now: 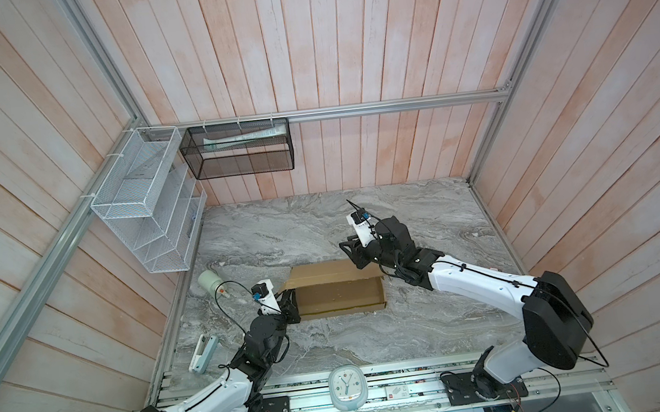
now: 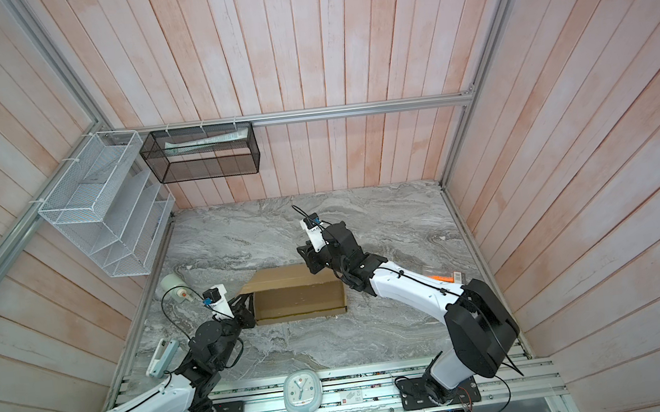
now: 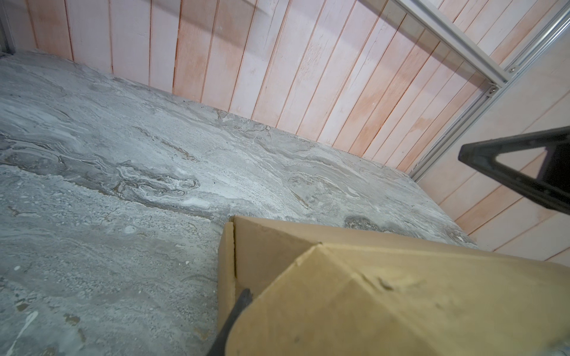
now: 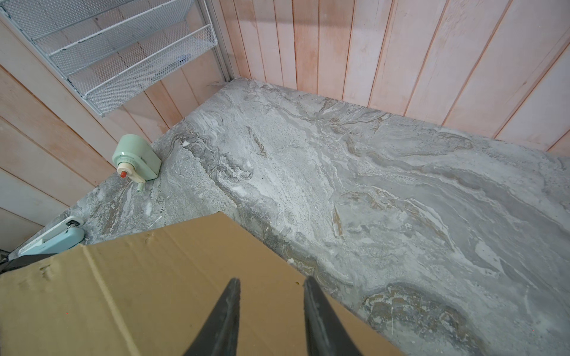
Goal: Fold the paper box
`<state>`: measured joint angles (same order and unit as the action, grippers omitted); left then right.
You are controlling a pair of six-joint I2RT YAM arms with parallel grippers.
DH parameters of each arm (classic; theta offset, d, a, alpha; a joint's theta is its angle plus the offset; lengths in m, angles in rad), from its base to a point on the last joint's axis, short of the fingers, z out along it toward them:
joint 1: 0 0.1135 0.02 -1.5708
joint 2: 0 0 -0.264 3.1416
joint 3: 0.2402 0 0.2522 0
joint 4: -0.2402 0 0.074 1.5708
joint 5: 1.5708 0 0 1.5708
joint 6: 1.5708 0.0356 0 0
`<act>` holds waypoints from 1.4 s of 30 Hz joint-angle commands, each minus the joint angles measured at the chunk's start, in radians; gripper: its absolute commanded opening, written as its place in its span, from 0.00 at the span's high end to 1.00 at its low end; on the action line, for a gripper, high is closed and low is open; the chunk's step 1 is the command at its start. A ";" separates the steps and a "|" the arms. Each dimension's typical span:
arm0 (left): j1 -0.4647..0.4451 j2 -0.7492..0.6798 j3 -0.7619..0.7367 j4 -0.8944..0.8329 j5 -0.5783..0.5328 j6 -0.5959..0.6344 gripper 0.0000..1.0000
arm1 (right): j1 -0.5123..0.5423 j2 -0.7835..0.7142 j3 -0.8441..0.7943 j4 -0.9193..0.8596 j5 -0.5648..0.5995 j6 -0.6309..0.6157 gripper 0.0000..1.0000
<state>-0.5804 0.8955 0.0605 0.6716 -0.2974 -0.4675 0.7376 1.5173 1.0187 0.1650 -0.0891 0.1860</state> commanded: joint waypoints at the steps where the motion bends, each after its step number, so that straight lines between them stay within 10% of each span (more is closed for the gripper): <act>1: -0.006 -0.058 0.014 -0.176 -0.033 -0.075 0.66 | -0.002 0.014 -0.036 0.030 -0.033 0.036 0.65; 19: -0.007 -0.221 0.163 -0.692 -0.090 -0.297 0.61 | 0.011 0.026 -0.121 0.079 -0.065 0.075 0.66; 42: -0.007 -0.215 0.235 -0.925 -0.311 -0.426 0.58 | 0.011 0.035 -0.149 0.093 -0.072 0.092 0.69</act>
<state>-0.5838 0.6914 0.2802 -0.2264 -0.5556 -0.8742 0.7437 1.5375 0.8776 0.2394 -0.1444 0.2630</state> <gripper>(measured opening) 0.419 0.311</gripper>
